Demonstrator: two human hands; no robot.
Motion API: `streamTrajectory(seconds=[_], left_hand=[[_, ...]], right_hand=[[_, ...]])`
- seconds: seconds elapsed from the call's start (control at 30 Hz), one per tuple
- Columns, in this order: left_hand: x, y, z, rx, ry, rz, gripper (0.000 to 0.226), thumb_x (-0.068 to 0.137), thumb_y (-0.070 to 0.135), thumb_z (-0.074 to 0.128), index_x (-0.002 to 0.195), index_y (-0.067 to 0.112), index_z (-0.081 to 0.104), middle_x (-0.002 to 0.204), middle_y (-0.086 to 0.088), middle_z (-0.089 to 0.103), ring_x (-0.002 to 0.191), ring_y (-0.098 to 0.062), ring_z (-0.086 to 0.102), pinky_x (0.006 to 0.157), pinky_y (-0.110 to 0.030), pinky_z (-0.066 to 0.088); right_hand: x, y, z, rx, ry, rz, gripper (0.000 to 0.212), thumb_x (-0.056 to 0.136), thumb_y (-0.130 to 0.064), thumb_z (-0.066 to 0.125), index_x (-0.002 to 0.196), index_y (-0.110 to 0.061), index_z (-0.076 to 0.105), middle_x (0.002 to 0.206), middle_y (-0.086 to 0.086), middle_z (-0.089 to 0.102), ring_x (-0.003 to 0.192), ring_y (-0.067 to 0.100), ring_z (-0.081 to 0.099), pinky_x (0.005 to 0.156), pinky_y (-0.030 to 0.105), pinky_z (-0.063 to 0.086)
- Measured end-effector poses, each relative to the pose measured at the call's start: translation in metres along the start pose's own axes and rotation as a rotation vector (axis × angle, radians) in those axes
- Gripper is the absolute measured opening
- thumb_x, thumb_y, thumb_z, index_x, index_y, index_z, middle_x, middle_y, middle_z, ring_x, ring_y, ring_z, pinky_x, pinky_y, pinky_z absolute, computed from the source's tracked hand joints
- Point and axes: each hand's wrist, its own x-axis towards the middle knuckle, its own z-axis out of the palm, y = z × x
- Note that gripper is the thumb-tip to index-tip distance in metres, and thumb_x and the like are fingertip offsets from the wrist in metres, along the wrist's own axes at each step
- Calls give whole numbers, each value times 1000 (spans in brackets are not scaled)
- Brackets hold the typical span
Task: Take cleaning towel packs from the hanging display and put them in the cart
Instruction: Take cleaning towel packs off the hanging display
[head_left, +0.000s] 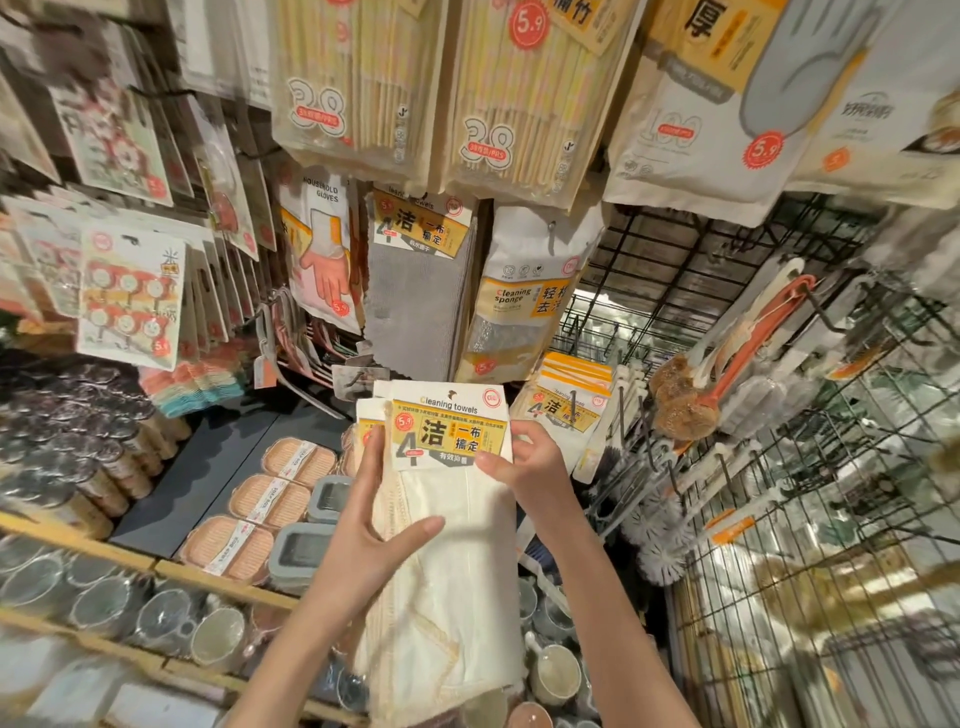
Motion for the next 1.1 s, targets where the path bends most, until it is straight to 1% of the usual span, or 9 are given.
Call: streamTrajectory(seconds=[0.17,0.3,0.37,0.5,0.6,0.7,0.83,1.0,1.1], left_hand=[[-4,0,10,17,42,-14,78,72,30,71,136,46,29,135,36,31,112,34,27,83,6,30],[-2,0,21,52,75,-33,78,75,33,72,136,54,29,135,39,30,118,27,28,97,-16,28],[-3,2,25,71,103,-49,77,78,31,72,135,58,27,136,38,30,116,28,28,99,-22,27],[-3,5,28,87,170,-68,76,83,22,69,139,53,27,135,40,30,110,34,26,100,-23,28],[-1,2,30,111,216,-75,75,86,10,65,137,52,29,136,34,35,109,33,29,98,-20,28],[1,-2,30,139,218,-56,77,85,5,65,134,54,29,132,37,34,108,34,32,91,-9,30],[2,-5,29,181,226,-39,77,84,3,66,135,49,31,131,34,35,109,34,33,88,6,28],[-2,-5,24,193,226,-59,78,84,6,66,136,51,30,132,33,36,107,32,35,92,-10,31],[-2,-2,22,175,250,-66,77,84,5,66,136,50,31,131,36,36,113,18,40,91,-10,32]], right_hand=[[-2,1,-15,-2,15,29,34,81,-2,67,106,-13,47,104,8,70,94,19,66,79,25,49],[1,8,-31,32,50,-21,33,79,2,68,98,-19,49,102,6,69,85,7,65,76,22,49],[5,18,-44,67,80,-27,48,79,3,69,114,-20,46,107,6,67,83,-1,66,72,16,50],[12,35,-73,95,179,9,66,77,1,71,132,-23,44,118,-2,59,99,2,58,74,14,49],[21,48,-90,113,294,64,63,83,5,64,132,-30,44,128,-2,54,114,14,53,89,31,49],[29,59,-98,95,319,77,65,83,6,63,134,-31,43,136,-1,51,120,17,52,98,39,47],[36,69,-105,81,321,94,64,84,7,61,136,-26,43,138,2,50,120,18,52,96,37,48],[44,76,-108,61,345,63,59,83,7,61,123,-35,47,132,4,55,118,21,54,99,43,46],[47,77,-109,76,364,67,58,83,7,60,121,-35,46,130,4,55,118,21,53,99,41,46]])
